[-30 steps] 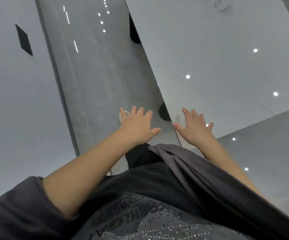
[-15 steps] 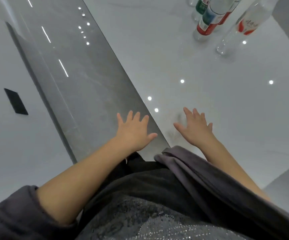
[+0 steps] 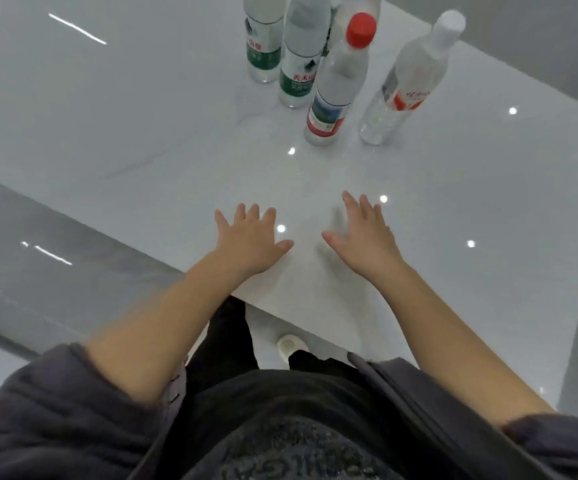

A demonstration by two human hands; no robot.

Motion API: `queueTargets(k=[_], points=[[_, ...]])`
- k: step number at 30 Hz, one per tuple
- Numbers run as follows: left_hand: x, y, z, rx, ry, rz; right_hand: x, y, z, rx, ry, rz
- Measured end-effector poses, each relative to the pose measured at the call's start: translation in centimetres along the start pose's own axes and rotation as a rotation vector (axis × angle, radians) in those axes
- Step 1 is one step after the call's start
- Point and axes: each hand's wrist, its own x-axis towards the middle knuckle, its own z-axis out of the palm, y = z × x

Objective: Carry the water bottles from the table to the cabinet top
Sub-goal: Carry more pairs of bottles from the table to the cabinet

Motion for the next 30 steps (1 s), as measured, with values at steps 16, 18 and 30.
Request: queueTargets(k=[16, 18, 30], points=[[18.1, -8.9, -13.5, -0.057, 0.090, 0.126, 15.3, -10.3, -2.6, 1.009, 0.685, 0.255], [19.2, -9.5, -14.3, -0.118, 0.096, 0.126, 15.6, -10.2, -2.3, 1.012, 0.700, 0.275], [23.5, -8.6, -16.9, -0.909, 0.218, 0.329, 10.5, -10.2, 0.8, 1.009, 0.625, 0.283]])
